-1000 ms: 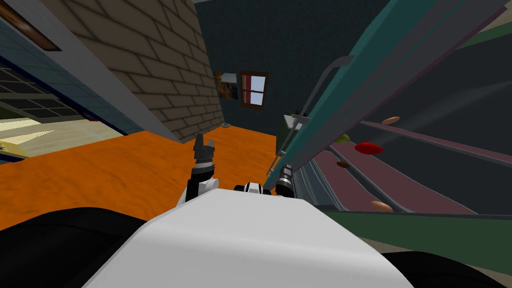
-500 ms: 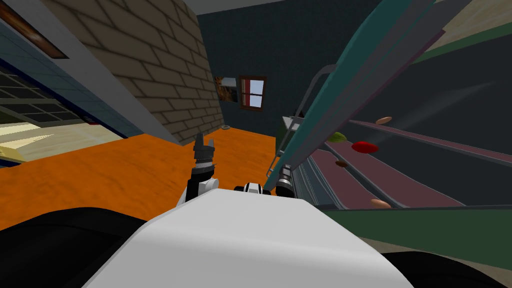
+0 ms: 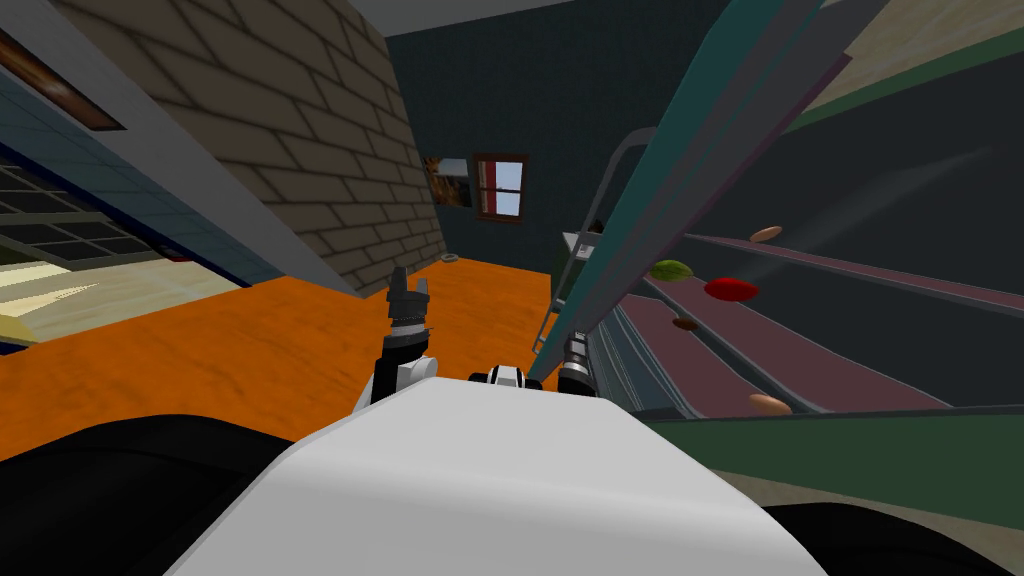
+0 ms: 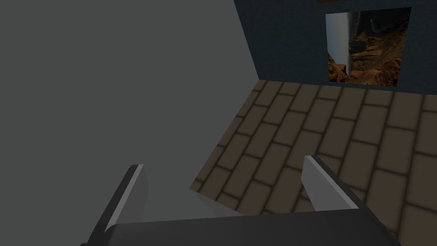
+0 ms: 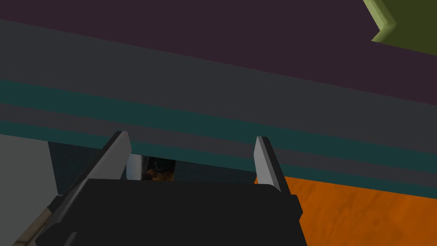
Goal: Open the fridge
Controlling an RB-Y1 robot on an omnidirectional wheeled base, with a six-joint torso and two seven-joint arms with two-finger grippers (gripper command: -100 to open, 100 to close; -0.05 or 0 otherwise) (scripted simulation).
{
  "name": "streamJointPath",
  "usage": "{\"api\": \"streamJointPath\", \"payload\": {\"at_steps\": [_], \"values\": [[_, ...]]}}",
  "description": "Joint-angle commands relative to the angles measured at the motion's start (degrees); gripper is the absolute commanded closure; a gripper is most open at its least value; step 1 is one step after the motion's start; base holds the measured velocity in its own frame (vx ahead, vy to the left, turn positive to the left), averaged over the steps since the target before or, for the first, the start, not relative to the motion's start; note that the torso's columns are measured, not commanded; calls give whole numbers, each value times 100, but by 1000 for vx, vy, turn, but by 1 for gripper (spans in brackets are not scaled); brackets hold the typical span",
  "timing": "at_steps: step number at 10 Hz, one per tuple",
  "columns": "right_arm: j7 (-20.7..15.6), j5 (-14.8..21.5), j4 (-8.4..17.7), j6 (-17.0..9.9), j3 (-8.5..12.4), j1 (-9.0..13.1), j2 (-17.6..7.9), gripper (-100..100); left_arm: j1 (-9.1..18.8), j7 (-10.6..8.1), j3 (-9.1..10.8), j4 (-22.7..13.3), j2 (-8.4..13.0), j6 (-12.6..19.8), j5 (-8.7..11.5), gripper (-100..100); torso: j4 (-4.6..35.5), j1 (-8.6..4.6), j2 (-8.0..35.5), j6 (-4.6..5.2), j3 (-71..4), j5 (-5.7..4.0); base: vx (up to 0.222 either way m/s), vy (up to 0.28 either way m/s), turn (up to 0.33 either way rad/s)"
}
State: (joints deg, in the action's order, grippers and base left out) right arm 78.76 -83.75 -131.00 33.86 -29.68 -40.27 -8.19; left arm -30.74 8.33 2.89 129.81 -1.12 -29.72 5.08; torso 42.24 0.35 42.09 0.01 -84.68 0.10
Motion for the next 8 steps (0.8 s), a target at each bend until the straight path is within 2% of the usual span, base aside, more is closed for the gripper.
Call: {"api": "streamJointPath", "payload": {"at_steps": [1, 2, 3, 5, 8], "values": [[19, 62, -172, 208, 73, -32, -44, -100, 0, 0, 0, 0, 0, 0, 0, 0, -2, -1, -4, -1, -4, 1, 156, 178, -76], [23, 70, -231, 276, 109, -36, -156, -100, 0, 0, -1, 1, 0, 0, 0, 0, -1, -20, 3, -1, 0, -5, 161, 179, -69], [38, 70, -314, 356, 145, -45, 110, -100, 0, 0, 0, 1, 0, 0, 0, 0, 3, -35, 12, -1, 6, -9, 163, 178, -93], [45, 67, -347, 386, 157, -49, 393, -100, 1, 0, 0, 0, 0, 0, 0, 0, 27, -80, 13, 1, 2, -3, 91, 86, -9], [54, 64, -382, 416, 169, -53, 934, -100, 2, 0, 1, 0, 1, 0, 0, 0, 42, -98, 12, 14, -4, 7, 3, 2, -10]]}}
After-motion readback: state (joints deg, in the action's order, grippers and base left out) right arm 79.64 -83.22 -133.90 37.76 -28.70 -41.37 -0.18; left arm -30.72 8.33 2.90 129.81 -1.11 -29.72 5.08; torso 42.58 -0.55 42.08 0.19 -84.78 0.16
